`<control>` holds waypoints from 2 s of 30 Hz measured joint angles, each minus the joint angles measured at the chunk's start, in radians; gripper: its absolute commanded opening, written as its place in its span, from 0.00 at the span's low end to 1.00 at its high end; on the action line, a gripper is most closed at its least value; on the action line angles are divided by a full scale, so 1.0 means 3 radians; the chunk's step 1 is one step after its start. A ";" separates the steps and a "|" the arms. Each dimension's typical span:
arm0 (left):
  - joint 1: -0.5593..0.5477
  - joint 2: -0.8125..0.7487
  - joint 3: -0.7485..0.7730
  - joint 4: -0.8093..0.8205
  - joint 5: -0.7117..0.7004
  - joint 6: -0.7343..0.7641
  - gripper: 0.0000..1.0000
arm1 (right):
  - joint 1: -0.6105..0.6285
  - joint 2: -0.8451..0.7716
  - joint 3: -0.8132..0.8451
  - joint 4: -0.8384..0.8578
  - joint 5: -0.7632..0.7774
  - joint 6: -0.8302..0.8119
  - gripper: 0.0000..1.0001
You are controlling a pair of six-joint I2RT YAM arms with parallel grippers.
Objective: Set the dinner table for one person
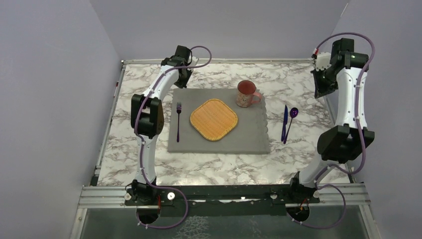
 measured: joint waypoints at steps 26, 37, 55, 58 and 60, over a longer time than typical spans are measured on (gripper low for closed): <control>0.0000 -0.0882 -0.0816 -0.0097 0.0366 0.0004 0.01 | -0.0137 0.0460 -0.1525 0.0680 -0.1226 0.0312 0.40; 0.0000 -0.0951 -0.0853 -0.0100 0.0352 0.0015 0.01 | -0.0175 0.0687 -0.1829 0.1160 -0.1170 0.0559 0.39; 0.0003 -0.1064 -0.0951 -0.0106 0.0291 0.0028 0.01 | -0.0362 0.0830 -0.2004 0.1597 -0.0985 0.0792 0.31; 0.0003 -0.1077 -0.0970 -0.0108 0.0273 0.0032 0.01 | -0.0361 0.0884 -0.2007 0.1628 -0.0985 0.0813 0.31; 0.0003 -0.1080 -0.0970 -0.0108 0.0259 0.0034 0.01 | -0.0361 0.0919 -0.2007 0.1651 -0.0987 0.0828 0.31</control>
